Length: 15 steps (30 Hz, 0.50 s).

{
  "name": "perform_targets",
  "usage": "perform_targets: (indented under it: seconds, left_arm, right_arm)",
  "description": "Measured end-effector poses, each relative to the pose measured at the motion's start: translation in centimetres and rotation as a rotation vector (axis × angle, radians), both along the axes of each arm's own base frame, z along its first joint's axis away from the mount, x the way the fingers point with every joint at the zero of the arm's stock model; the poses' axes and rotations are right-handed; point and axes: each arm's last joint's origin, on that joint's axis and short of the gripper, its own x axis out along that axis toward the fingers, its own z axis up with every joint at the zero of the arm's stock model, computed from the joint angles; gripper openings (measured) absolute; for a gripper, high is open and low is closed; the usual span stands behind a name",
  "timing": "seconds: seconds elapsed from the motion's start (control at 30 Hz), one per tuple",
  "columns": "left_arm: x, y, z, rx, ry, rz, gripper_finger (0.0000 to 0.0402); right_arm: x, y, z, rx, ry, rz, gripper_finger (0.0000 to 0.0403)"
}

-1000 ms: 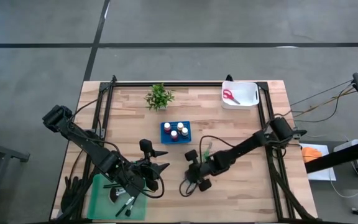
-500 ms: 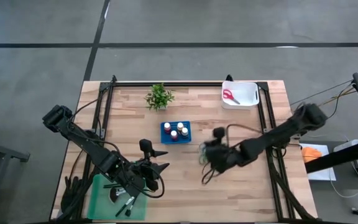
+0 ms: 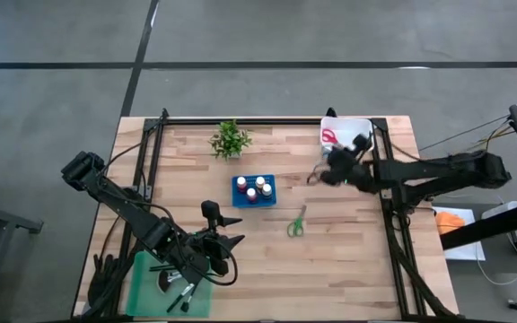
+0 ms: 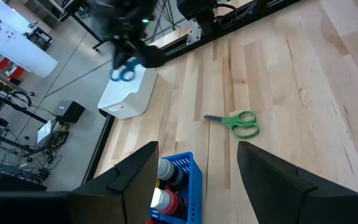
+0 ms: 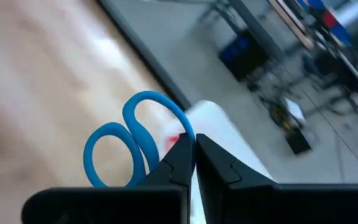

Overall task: Pick & Place Paint Supplies
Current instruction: Put the blue scissor into the white bin

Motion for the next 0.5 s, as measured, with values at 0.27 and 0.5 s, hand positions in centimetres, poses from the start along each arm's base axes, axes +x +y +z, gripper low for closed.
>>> perform_targets:
  seconds: [0.27,0.5]
  left_arm:
    - [0.0,0.0,0.0,0.003,0.001,-0.001,0.0227]
    - [0.0,0.0,0.0,0.003,0.001,-0.001,0.0227]
  right_arm:
    - [-0.3,-4.3,0.5,-0.054,0.094,-0.085,0.0008]
    - [0.7,-7.3,-0.9,-0.082,0.233,-0.104,0.0008]
